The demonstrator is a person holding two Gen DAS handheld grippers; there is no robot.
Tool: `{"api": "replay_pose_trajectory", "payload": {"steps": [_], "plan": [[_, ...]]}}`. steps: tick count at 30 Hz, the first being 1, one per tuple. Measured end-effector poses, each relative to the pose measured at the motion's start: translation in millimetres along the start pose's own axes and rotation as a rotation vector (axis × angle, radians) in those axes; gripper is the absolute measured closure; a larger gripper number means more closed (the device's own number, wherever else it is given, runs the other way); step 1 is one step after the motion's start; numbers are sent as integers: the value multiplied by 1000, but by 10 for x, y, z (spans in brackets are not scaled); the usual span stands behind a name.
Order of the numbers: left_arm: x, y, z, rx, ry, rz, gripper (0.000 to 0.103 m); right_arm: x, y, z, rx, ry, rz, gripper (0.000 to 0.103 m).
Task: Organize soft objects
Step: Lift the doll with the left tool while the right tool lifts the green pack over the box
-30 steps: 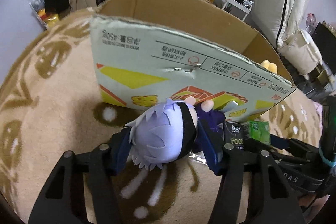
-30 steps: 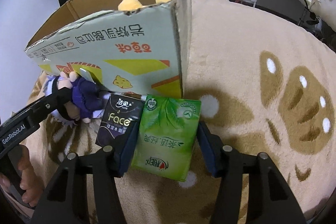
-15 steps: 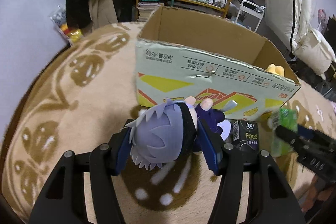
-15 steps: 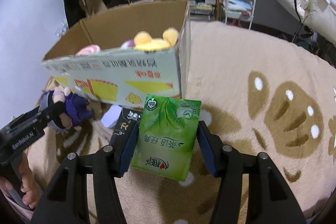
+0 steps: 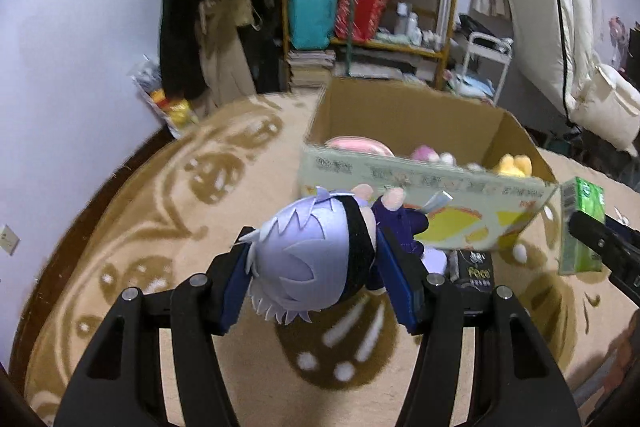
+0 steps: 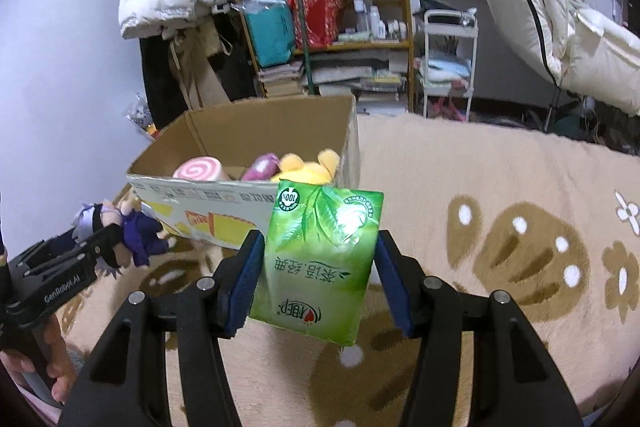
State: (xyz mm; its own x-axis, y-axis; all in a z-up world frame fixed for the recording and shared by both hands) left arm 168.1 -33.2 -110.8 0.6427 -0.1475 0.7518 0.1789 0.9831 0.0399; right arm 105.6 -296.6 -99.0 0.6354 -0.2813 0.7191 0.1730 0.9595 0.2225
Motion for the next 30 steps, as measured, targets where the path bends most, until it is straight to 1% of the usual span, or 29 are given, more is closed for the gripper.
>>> {"api": "replay_pose_trajectory", "payload": {"steps": [4, 5, 9, 15, 19, 23, 27, 30], "plan": [[126, 70, 188, 72, -86, -21, 44, 91, 69, 175, 31, -86, 20, 44], [153, 67, 223, 82, -103, -27, 44, 130, 98, 245, 44, -122, 29, 44], [239, 44, 364, 105, -166, -49, 44, 216, 185, 401, 39, -212, 66, 44], [390, -40, 555, 126, -262, -74, 44, 334, 229, 477, 32, -276, 62, 44], [490, -106, 664, 136, -318, -90, 44, 424, 229, 500, -1, -318, 59, 44], [565, -154, 679, 138, -347, -100, 44, 493, 248, 487, -4, -344, 69, 44], [639, -178, 657, 139, -361, -93, 44, 562, 326, 449, -8, -364, 120, 44], [715, -172, 626, 144, -377, -86, 44, 626, 362, 399, -5, -372, 134, 44]]}}
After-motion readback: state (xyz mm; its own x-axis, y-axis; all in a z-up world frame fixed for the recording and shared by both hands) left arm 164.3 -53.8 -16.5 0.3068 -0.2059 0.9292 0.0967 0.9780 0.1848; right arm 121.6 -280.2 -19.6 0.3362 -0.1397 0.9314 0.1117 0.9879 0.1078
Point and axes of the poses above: each gripper's, at about its wrist camera, not at the fingertips, and z roughly against the way its jaws point, y to its left, x to its top, the point moved 7 cm from there along -z, roughly the way its jaws point, and after that the axes turned 3 degrees about -z, right-handed, at the moved point
